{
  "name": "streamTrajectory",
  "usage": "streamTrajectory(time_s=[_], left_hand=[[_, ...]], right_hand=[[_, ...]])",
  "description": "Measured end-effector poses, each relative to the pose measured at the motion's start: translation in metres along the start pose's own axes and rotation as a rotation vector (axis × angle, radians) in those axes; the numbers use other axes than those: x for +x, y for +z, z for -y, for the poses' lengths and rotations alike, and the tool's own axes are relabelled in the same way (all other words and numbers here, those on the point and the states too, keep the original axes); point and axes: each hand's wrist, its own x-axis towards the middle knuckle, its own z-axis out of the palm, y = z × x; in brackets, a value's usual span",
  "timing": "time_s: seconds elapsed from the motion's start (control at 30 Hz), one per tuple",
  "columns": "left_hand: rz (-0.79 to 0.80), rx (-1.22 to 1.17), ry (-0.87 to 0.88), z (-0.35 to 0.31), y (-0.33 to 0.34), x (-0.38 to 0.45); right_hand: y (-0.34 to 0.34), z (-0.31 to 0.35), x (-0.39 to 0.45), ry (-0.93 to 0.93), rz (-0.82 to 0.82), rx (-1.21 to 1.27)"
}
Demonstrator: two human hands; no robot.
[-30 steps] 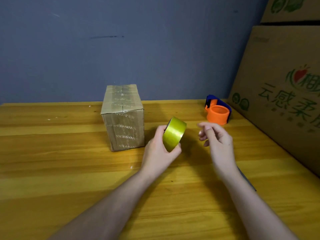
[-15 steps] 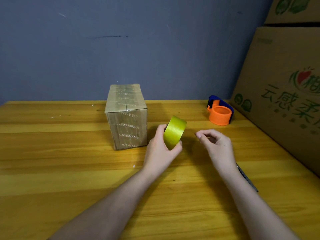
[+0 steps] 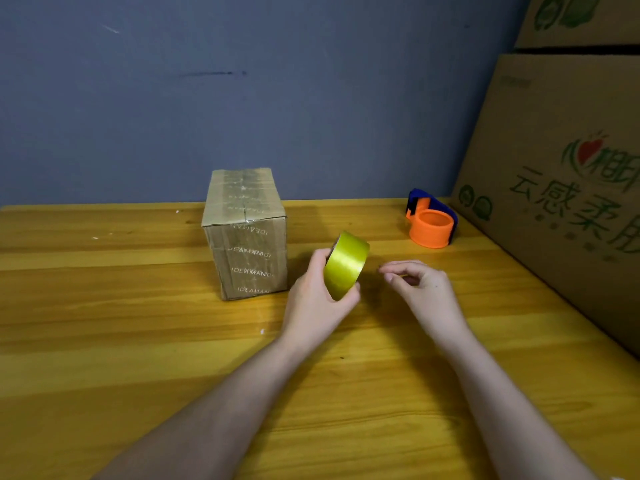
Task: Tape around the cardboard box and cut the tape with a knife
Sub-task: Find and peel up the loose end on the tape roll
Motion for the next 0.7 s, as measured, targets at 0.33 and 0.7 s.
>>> streamTrajectory(time_s=[0.33, 0.7], left_hand=[[-0.021, -0.039, -0.011, -0.001, -0.002, 0.000], [0.056, 0.280, 0.182, -0.012, -0.001, -0.007]], right_hand=[[-0.004, 0.007, -0.004, 0.216, 0.057, 0.310], [-0.047, 0.000, -0.012, 0.193, -0.024, -0.182]])
